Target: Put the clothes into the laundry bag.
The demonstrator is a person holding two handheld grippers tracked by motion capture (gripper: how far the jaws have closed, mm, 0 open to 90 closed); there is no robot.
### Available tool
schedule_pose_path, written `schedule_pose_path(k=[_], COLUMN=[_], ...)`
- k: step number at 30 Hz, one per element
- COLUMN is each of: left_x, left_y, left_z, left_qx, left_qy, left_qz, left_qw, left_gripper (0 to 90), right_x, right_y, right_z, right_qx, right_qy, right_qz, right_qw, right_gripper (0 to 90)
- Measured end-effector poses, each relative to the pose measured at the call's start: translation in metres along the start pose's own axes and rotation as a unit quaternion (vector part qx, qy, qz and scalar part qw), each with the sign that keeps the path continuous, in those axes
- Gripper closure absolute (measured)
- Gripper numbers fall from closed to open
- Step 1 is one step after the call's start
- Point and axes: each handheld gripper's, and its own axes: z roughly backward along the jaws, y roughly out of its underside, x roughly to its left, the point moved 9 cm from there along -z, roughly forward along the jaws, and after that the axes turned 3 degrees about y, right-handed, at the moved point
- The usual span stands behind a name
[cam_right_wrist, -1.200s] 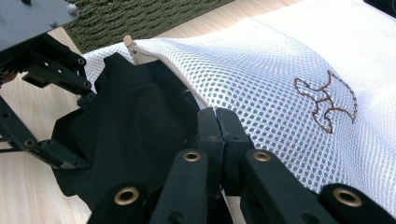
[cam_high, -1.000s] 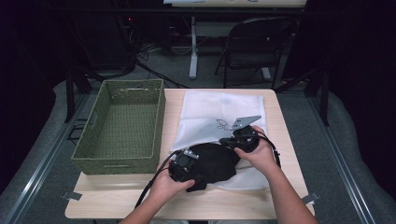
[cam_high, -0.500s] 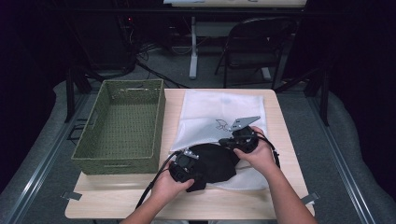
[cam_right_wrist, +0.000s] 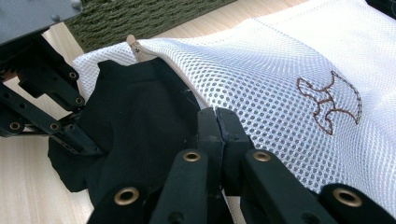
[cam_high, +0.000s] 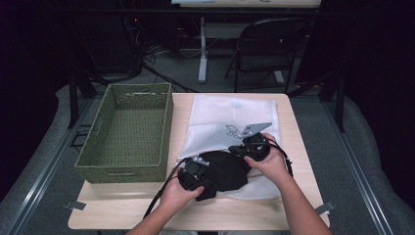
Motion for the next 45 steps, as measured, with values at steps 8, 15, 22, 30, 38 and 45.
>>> schedule_pose_path(k=[8,15,22,30,38,45], left_x=[-0.006,-0.010,-0.010,-0.006,-0.001,0.004], left_y=[-0.011,-0.024,-0.036,-0.045,-0.053,-0.061], left_z=[0.000,-0.003,-0.007,-0.012,-0.018,-0.023], left_qx=[-0.014,-0.023,-0.028,-0.025,-0.029,-0.041], left_qy=[0.009,0.011,0.012,0.010,0.009,0.003], left_qz=[0.005,0.004,0.006,0.004,0.010,0.027], left_qw=[0.9998,0.9997,0.9995,0.9996,0.9995,0.9988], left_gripper=[82.7,82.7,82.7,82.7,82.7,82.5], right_x=[0.003,0.005,0.007,0.010,0.011,0.012], right_y=[-0.002,-0.004,-0.006,-0.008,-0.009,-0.009], right_z=[0.001,0.001,0.001,0.003,0.003,0.003], right_qx=[-0.004,-0.006,-0.008,-0.012,-0.014,-0.015], right_qy=[-0.002,-0.005,-0.006,-0.010,-0.013,-0.015], right_qz=[0.002,0.005,0.006,0.006,0.008,0.008], right_qw=[1.0000,1.0000,0.9999,0.9999,0.9998,0.9997], right_gripper=[89.8,89.8,89.7,89.8,89.7,89.7])
